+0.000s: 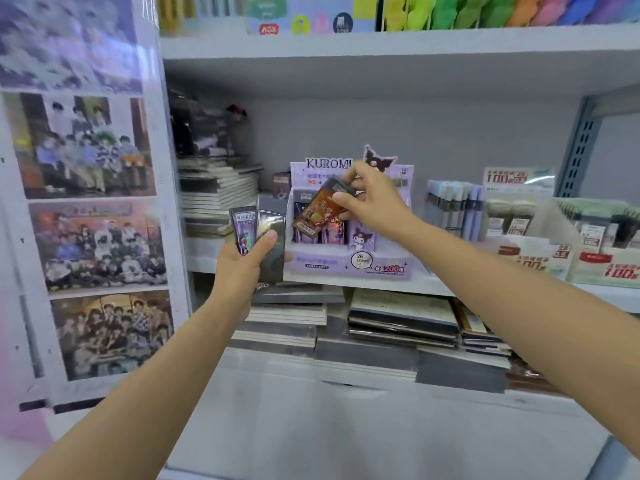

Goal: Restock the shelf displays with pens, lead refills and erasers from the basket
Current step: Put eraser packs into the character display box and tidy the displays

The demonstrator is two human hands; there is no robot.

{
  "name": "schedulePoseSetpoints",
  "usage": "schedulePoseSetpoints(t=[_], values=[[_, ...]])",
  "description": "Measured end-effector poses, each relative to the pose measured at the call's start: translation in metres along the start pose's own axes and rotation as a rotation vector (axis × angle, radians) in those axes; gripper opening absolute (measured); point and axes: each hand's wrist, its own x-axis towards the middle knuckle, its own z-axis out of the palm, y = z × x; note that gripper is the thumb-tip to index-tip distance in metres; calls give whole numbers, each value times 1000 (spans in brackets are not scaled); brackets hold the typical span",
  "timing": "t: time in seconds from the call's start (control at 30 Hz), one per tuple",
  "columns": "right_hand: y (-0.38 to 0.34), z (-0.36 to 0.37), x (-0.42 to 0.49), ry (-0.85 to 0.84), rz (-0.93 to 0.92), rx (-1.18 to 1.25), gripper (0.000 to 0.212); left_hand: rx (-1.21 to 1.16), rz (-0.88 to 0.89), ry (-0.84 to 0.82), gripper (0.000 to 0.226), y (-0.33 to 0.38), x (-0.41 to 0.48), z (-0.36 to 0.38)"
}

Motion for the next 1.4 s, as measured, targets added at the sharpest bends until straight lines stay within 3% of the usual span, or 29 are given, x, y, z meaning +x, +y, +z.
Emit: schedulePoseSetpoints(t=[0.13,0.33,0.5,0.67,0.9,0.97,1.07,1.2,1.3,1.4], values=[[10,13,9,-62,11,-155,20,-34,-24,-21,10,-3,3,-9],[3,11,21,-162,-68,-292,13,-52,-57,-48,15,-8,6,-13],[-5,23,25,-113,-184,-392,24,-54,-58,-47,19,-7,6,-15],[-4,20,26,-133,-168,-350,25,-65,-87,-63,22,-4,6,-18],[-7,37,28,-146,-243,-485,43,-89,-92,-67,45,1,3,-13],[-4,36,28,-119,-227,-467,35,-85,-92,-67,53,1,4,-15],[5,34,24,-49,-221,-452,24,-81,-111,-47,47,-1,4,-18],[6,45,21,3,-319,-550,29,-74,-126,-33,49,-2,3,-16],[7,41,23,30,-294,-682,35,-65,-116,-49,56,1,0,-13],[7,36,22,-41,-267,-763,40,-65,-128,-50,52,5,-2,-12]])
